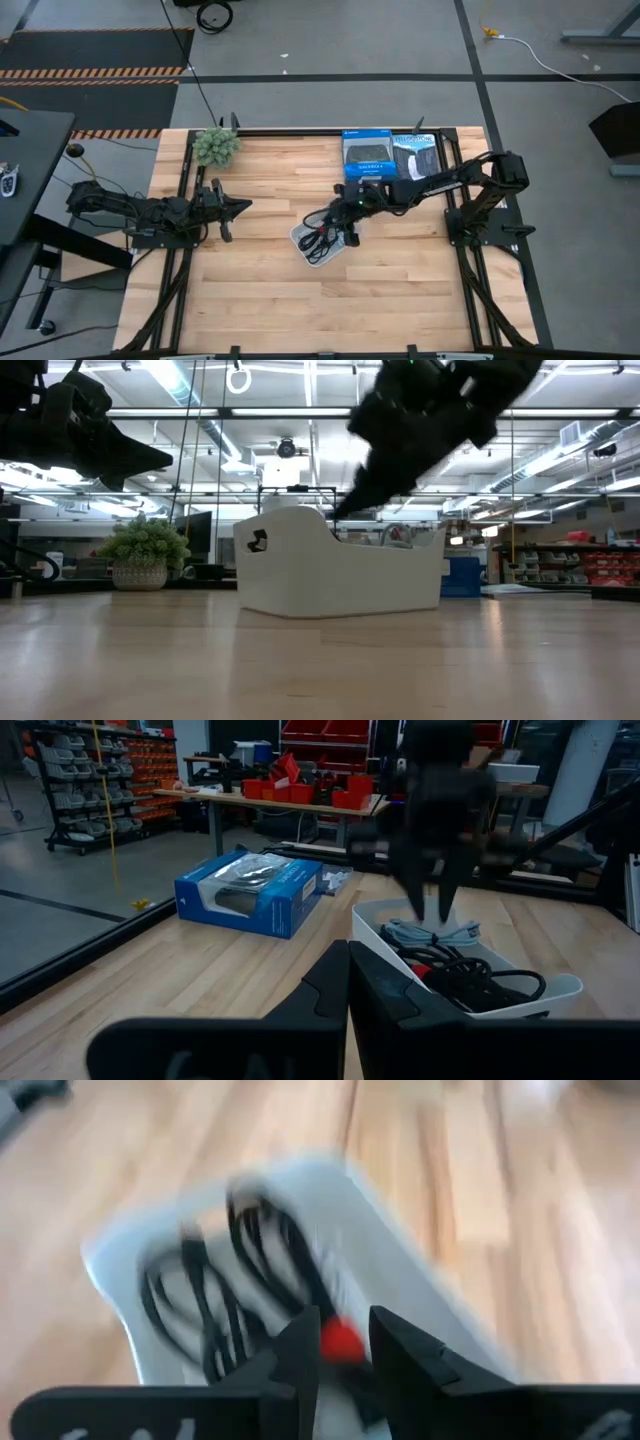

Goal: Pick and place USB-C Cables
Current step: Return to Home Position

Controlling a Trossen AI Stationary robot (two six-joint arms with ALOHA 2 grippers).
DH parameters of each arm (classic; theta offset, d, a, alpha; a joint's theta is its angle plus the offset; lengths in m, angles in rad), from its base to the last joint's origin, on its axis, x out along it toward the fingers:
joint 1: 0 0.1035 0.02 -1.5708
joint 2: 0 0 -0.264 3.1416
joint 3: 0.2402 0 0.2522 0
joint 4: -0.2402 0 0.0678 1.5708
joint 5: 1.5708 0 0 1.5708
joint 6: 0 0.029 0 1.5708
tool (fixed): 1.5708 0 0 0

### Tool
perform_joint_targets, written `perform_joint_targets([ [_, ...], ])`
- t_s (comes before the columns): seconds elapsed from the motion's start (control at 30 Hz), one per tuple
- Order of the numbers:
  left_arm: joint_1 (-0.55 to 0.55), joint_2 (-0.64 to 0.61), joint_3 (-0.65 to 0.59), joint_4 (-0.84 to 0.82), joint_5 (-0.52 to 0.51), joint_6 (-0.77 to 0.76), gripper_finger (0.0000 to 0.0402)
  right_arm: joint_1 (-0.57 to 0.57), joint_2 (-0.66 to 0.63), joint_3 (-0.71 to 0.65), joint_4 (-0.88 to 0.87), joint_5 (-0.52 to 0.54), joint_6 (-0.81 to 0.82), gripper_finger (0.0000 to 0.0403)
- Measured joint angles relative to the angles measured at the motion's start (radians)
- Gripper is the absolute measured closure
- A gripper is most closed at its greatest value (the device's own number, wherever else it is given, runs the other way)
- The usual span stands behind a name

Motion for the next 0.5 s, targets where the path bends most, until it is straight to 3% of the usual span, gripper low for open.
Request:
perform_joint_targets([
  [0.5, 0.000, 0.000, 0.000, 0.000, 0.001, 0.000, 0.0390, 0.018, -0.027, 0.438, -0.436, -0.004, 0.013, 0.0320],
])
